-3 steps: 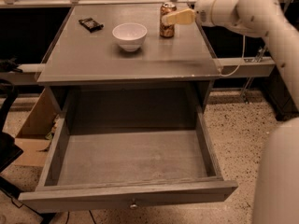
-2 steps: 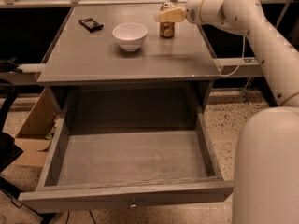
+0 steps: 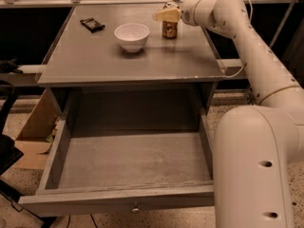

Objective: Place orange can into top drawer

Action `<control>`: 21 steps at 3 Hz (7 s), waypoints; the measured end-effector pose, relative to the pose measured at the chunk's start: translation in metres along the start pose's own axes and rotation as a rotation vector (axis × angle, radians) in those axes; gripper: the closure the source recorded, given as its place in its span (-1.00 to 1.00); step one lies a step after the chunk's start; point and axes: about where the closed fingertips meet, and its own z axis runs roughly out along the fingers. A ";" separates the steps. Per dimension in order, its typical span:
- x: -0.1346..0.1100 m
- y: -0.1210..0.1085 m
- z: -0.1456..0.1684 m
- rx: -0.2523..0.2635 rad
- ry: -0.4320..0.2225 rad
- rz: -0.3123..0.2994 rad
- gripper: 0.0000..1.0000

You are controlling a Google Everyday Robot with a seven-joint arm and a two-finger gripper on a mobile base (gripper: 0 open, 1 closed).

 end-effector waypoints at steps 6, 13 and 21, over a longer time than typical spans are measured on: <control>-0.063 0.003 -0.043 -0.007 -0.047 -0.128 1.00; -0.007 0.116 -0.349 -0.179 -0.104 -0.267 1.00; 0.217 0.283 -0.230 -0.456 -0.053 -0.094 -0.45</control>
Offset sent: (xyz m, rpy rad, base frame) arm 0.0136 -0.0020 -0.0107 0.0028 0.0059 -0.0203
